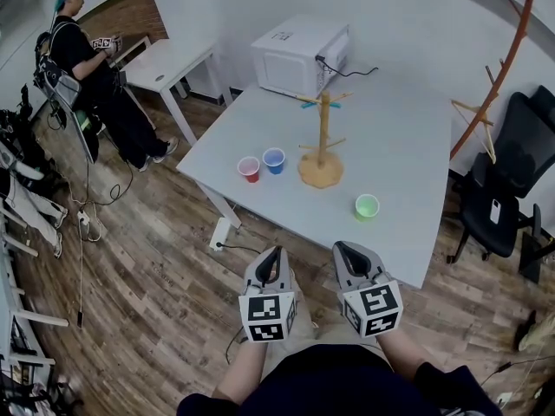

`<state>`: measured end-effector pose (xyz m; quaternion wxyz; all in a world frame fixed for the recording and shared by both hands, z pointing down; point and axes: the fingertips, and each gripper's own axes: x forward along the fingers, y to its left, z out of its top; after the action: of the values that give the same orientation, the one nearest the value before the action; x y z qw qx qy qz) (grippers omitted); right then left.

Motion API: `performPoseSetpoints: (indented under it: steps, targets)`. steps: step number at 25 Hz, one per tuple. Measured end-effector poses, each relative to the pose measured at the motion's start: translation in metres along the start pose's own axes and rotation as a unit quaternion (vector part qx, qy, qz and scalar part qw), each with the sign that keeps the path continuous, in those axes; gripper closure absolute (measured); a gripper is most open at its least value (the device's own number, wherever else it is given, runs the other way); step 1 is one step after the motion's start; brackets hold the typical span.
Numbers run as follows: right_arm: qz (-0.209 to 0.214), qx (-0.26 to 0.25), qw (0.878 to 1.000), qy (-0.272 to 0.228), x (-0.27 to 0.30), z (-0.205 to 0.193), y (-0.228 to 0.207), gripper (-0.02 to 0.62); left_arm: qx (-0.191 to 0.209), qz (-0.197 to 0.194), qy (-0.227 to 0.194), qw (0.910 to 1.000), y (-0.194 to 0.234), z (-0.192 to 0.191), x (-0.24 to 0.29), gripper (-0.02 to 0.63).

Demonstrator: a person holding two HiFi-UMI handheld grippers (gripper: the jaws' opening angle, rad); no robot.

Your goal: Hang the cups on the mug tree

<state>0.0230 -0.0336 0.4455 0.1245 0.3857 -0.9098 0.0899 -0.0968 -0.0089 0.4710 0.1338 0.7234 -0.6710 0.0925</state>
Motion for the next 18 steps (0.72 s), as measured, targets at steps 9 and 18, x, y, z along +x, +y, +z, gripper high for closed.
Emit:
performPoseSetpoints:
  steps: [9,18]
  targets:
    - [-0.026,0.007,1.0,0.003,0.028,-0.006,-0.028,0.566,0.013,-0.037,0.008,0.9992,0.001,0.003,0.044,0.586]
    - [-0.073,0.02,0.997,0.015,0.049,-0.02,-0.063,0.566,0.033,-0.077,0.017,0.9964,0.001,0.004,0.09,0.586]
